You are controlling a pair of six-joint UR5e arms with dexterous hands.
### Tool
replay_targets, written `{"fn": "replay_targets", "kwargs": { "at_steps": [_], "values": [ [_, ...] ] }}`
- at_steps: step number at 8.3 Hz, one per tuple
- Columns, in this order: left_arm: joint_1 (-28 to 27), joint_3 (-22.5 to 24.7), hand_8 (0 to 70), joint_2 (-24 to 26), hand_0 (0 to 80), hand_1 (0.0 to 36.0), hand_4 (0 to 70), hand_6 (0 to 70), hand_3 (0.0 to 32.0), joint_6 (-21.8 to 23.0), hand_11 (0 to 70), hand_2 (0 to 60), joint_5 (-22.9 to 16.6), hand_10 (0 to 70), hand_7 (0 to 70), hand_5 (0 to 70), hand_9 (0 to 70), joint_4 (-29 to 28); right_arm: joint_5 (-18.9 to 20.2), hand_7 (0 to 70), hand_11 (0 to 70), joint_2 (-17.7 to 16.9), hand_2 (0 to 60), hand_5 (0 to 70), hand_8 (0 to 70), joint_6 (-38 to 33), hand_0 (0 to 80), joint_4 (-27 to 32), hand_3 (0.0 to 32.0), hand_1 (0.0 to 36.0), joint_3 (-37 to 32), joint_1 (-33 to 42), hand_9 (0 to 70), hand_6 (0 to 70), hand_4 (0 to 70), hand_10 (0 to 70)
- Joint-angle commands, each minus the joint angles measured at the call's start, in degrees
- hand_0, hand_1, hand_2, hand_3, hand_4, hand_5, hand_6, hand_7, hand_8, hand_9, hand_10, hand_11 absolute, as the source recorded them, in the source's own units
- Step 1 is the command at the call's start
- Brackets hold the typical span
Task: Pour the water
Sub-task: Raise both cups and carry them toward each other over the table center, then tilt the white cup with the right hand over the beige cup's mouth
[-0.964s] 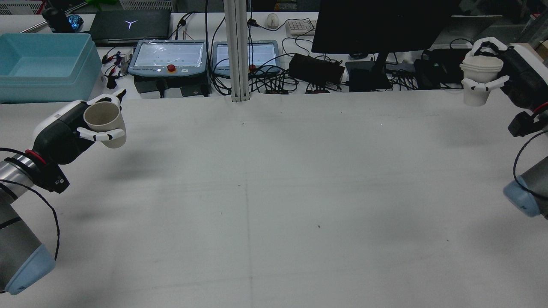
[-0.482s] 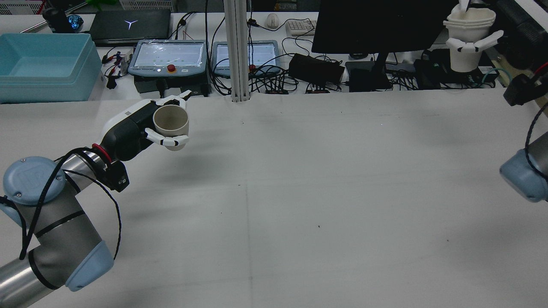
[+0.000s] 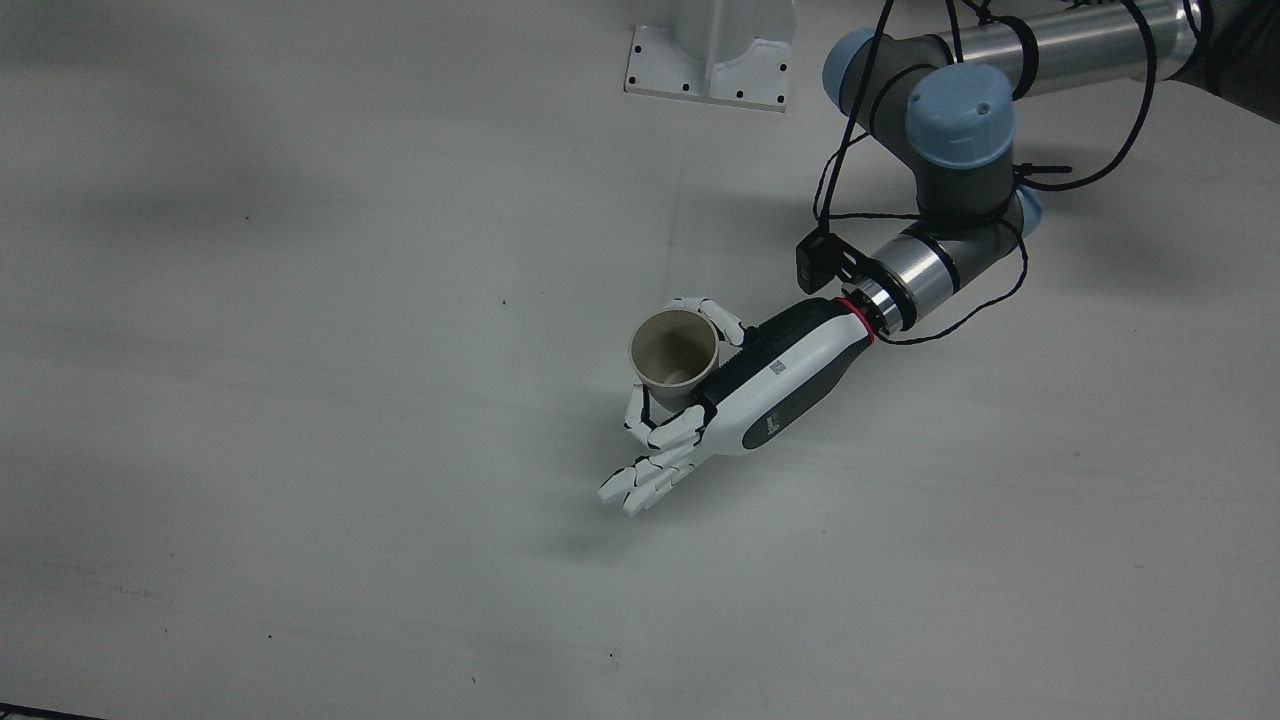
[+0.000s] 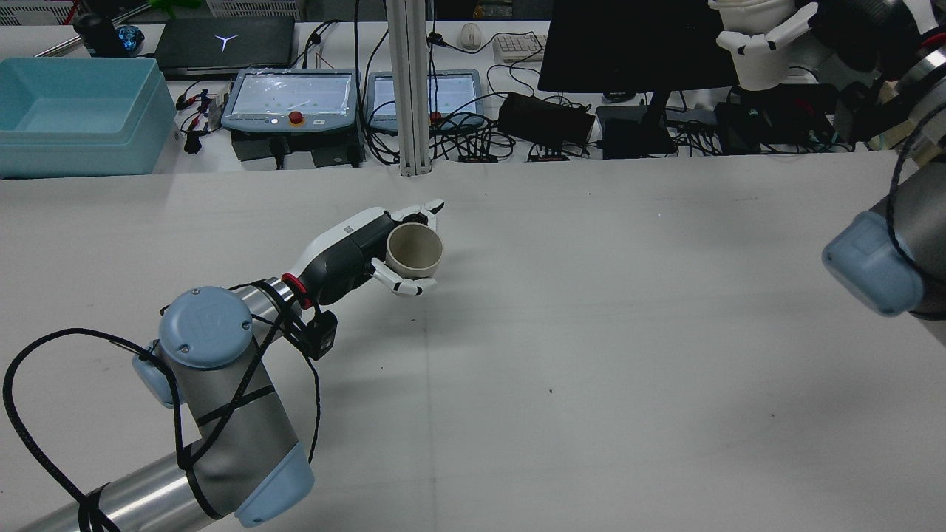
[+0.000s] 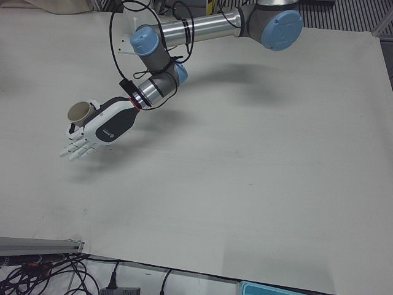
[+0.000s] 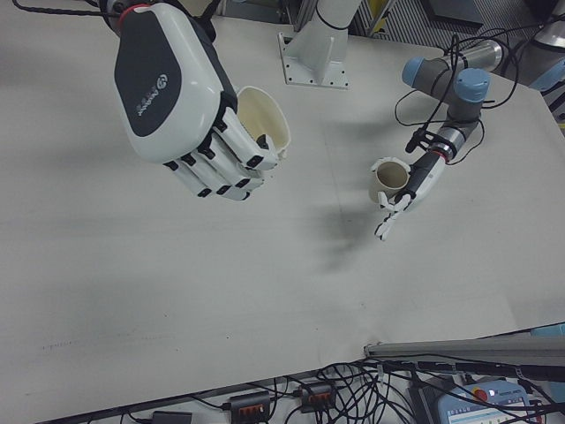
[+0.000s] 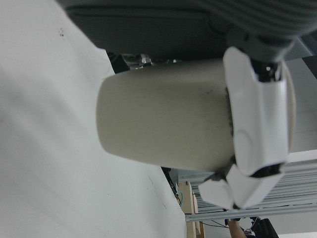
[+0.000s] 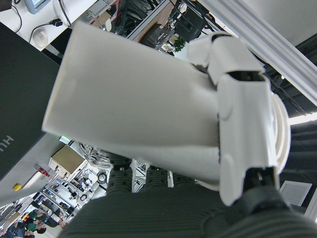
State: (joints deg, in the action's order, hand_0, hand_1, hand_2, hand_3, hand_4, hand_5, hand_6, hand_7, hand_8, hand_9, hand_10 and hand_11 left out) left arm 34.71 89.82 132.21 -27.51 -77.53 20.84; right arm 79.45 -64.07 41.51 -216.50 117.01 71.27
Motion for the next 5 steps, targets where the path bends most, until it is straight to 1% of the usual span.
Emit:
{"fn": "replay_targets", "kwargs": {
  "at_steps": [1,2,3,5],
  "values": [
    [-2.01,-7.1,0.0,5.33,57.2,36.0,18.4,3.1,0.0,-1.67,3.8,60.0,0.1,0.6,6.4,70.0,0.0,-0.97,0.09,70.0,69.6,9.55,60.0,70.0,38.8,8.2,80.0,-9.53,0.0,36.0,-0.9,-6.03,49.0,52.8,30.8,46.5],
    [-2.01,-8.34,0.0,6.3,57.3,36.0,18.9,3.4,0.0,-1.67,3.9,60.0,0.1,0.7,6.7,70.0,0.0,-1.06,-0.25,70.0,70.0,9.93,60.0,70.0,38.7,9.45,80.0,-9.73,0.0,36.0,-2.03,-8.93,49.1,53.1,31.1,46.9],
    [-1.84,-8.61,0.0,6.39,57.1,36.0,18.9,3.5,0.0,-1.58,3.8,60.0,0.1,0.6,6.8,70.0,0.0,-1.32,-0.61,70.0,69.8,9.85,60.0,70.0,38.5,11.29,80.0,-9.74,0.0,36.0,-3.26,-11.74,48.8,52.8,30.9,46.7],
    [-1.31,-8.61,0.0,6.39,57.3,36.0,19.0,3.6,0.0,-1.32,4.0,60.0,0.1,0.7,7.1,70.0,0.0,-1.33,-3.23,69.4,69.3,9.84,60.0,70.0,37.9,14.81,80.0,-9.82,0.0,36.0,-4.33,-17.45,48.1,51.6,29.1,46.3]
  ]
}}
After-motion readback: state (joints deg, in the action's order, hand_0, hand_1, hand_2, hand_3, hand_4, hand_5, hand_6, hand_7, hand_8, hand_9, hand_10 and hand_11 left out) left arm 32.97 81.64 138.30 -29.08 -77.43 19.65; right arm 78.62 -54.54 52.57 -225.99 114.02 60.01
